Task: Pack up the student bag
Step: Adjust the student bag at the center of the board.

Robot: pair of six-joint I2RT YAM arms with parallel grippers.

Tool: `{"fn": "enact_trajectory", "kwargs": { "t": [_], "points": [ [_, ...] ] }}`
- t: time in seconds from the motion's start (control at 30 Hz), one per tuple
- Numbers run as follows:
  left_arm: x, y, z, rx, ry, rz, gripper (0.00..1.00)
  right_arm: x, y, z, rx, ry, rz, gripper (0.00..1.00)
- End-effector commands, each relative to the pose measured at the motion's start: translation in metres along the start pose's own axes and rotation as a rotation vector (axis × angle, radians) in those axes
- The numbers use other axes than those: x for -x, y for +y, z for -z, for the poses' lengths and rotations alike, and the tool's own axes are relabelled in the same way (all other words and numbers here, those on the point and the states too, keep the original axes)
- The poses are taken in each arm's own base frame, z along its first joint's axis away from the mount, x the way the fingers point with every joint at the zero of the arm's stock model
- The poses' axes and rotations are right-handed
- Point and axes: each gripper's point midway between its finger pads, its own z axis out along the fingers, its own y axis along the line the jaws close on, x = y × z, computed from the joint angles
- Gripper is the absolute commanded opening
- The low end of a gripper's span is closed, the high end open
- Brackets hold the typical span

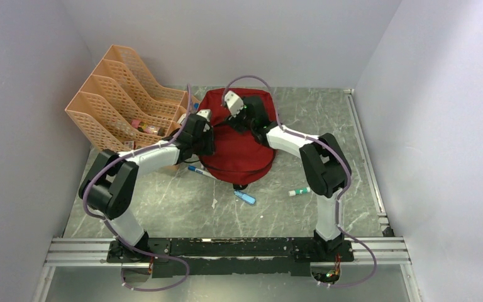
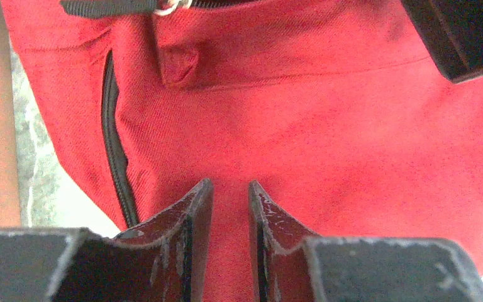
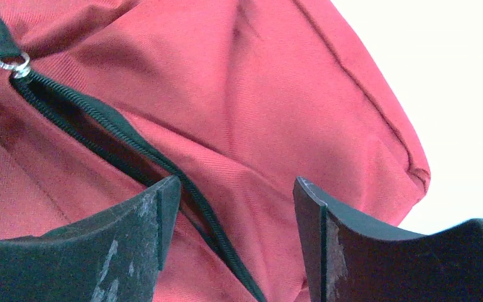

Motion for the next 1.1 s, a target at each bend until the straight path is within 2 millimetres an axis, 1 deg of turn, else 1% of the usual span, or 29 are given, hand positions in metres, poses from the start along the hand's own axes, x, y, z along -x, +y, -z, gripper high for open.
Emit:
{"fn": "enact_trajectory", "kwargs": {
  "t": [0.0,0.17,0.23,0.3,0.4,0.5,0.63,0.7,0.8,0.87,0.97,1.07],
  "points": [
    [-0.004,0.002,0.006,-0.011,0.004,0.020,0.32,0.005,0.012,-0.002,-0.026,-0.073,0.213,0.70],
    [-0.006,0.004,0.006,-0.009,0.006,0.022,0.32,0.006,0.024,0.000,-0.060,-0.125,0.377,0.69],
    [-0.006,0.005,0.006,-0.005,0.006,0.021,0.32,0.008,0.026,0.001,-0.071,-0.147,0.410,0.69],
    [-0.005,0.006,0.007,-0.003,0.004,0.021,0.32,0.013,0.021,0.000,-0.108,-0.159,0.419,0.69],
    [-0.006,0.007,0.007,-0.002,0.004,0.021,0.32,0.015,0.012,-0.006,-0.159,-0.141,0.417,0.67],
    [-0.007,0.008,0.006,-0.002,0.010,0.023,0.32,0.025,0.001,-0.008,-0.214,-0.154,0.403,0.65],
    [-0.009,0.009,0.006,0.001,0.015,0.022,0.32,0.038,-0.005,-0.011,-0.227,-0.171,0.363,0.62],
    [-0.009,0.009,0.005,0.002,0.015,0.021,0.32,0.041,-0.011,-0.014,-0.252,-0.160,0.340,0.59],
    [-0.010,0.009,0.005,0.002,0.017,0.020,0.31,0.040,-0.021,-0.015,-0.310,-0.136,0.335,0.55],
    [-0.009,0.009,0.006,0.002,0.017,0.017,0.32,0.037,-0.028,-0.013,-0.356,-0.123,0.343,0.51],
    [-0.007,0.008,0.007,0.000,0.013,0.017,0.32,0.037,-0.037,-0.007,-0.413,-0.118,0.349,0.32],
    [-0.005,0.005,0.007,-0.014,0.014,0.021,0.32,0.039,-0.044,-0.004,-0.435,-0.111,0.336,0.16]
  ]
}}
